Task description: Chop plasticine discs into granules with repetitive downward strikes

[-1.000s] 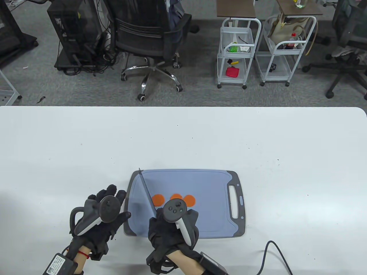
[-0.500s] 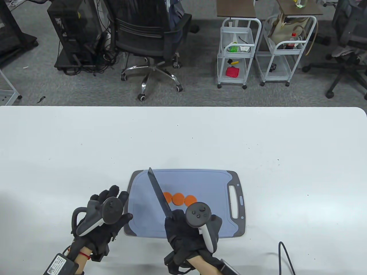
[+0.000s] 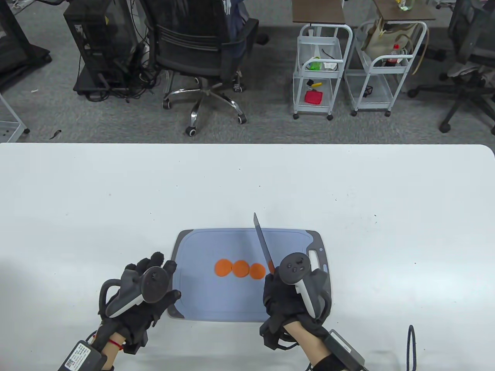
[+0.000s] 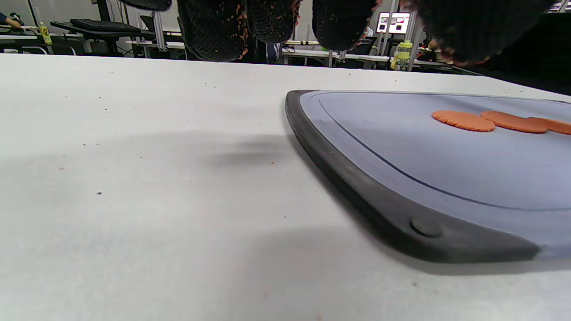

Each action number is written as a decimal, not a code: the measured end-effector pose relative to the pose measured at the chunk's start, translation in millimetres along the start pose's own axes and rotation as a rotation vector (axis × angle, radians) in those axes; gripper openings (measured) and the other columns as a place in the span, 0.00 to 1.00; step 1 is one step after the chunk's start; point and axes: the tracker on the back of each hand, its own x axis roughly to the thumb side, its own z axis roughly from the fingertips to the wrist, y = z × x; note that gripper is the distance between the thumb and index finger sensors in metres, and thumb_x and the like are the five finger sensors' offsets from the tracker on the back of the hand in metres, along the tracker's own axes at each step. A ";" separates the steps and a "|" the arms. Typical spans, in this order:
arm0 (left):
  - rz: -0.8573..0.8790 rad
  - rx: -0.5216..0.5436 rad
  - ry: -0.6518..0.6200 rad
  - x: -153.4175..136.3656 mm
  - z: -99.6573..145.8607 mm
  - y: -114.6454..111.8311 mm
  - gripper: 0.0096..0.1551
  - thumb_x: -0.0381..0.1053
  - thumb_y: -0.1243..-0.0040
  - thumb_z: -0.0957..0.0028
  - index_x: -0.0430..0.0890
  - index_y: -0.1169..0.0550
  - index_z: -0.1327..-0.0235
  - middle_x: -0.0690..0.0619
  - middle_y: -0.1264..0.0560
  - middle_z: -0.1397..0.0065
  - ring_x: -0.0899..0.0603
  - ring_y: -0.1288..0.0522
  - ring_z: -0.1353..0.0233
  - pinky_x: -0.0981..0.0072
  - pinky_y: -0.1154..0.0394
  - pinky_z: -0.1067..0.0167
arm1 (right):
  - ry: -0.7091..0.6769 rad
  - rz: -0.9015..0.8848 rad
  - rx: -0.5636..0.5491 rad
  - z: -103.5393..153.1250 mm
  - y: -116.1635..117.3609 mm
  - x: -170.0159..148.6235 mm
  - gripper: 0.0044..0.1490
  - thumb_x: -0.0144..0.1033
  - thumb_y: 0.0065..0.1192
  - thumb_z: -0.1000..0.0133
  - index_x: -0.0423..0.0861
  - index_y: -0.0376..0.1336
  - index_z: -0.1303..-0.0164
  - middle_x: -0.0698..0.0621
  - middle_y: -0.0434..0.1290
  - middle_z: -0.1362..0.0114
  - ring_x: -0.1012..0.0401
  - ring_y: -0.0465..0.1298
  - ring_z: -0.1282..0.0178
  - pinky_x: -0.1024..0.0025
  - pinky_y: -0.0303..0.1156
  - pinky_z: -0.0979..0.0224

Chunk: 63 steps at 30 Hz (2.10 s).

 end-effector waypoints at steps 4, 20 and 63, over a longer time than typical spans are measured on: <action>-0.007 -0.009 -0.003 1.2 0.6 0.0 0.48 0.71 0.51 0.61 0.57 0.36 0.23 0.42 0.43 0.11 0.29 0.35 0.17 0.29 0.44 0.26 | 0.034 0.041 0.007 1.2 7.5 9.4 0.31 0.46 0.62 0.45 0.41 0.70 0.36 0.43 0.83 0.57 0.61 0.87 0.82 0.56 0.86 0.73; -0.013 -0.035 -0.007 8.4 -2.1 -3.1 0.48 0.71 0.51 0.61 0.57 0.36 0.23 0.42 0.43 0.11 0.29 0.35 0.17 0.29 0.44 0.26 | 0.018 0.140 -0.060 -12.4 34.9 18.3 0.33 0.50 0.59 0.45 0.38 0.66 0.40 0.49 0.83 0.62 0.63 0.86 0.88 0.57 0.85 0.77; -0.062 -0.145 -0.020 12.8 -2.1 -13.8 0.48 0.71 0.52 0.61 0.57 0.35 0.23 0.42 0.43 0.12 0.29 0.35 0.17 0.29 0.43 0.26 | 0.199 0.088 0.223 -47.9 15.5 47.5 0.35 0.51 0.60 0.45 0.36 0.64 0.41 0.48 0.84 0.62 0.59 0.89 0.85 0.53 0.87 0.74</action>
